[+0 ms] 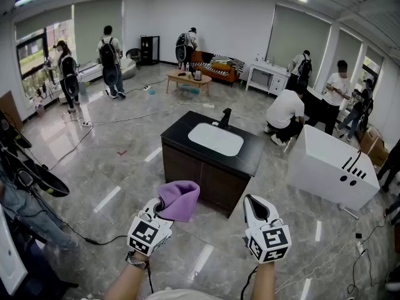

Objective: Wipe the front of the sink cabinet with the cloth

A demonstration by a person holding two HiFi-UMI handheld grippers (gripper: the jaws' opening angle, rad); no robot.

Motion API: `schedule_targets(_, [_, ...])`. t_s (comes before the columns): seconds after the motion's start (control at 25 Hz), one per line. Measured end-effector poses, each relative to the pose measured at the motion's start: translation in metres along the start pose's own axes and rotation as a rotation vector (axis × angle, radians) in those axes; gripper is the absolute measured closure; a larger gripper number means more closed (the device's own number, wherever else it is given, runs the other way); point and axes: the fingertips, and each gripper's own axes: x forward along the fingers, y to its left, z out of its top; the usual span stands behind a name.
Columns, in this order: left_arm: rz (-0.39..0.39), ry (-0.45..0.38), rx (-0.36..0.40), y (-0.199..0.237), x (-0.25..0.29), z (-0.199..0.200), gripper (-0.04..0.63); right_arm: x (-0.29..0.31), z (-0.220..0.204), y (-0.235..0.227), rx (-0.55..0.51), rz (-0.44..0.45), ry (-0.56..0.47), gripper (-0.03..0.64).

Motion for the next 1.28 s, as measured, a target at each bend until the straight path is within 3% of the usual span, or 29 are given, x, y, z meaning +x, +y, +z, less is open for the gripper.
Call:
schedule_targets(0.24, [0.006, -0.007, -0.017, -0.002, 0.005, -0.002, 0.548, -0.002, 0.004, -0.009, 0.015, -0.009, -0.053, 0.609])
schedule_targets(0.72, [0.024, 0.015, -0.024, -0.022, 0.022, -0.007, 0.548, -0.011, -0.011, -0.038, 0.021, -0.002, -0.062, 0.609])
schedule_targets(1.28, [0.109, 0.036, -0.043, -0.057, 0.04, -0.012, 0.548, -0.018, -0.039, -0.052, -0.061, 0.148, -0.026, 0.609])
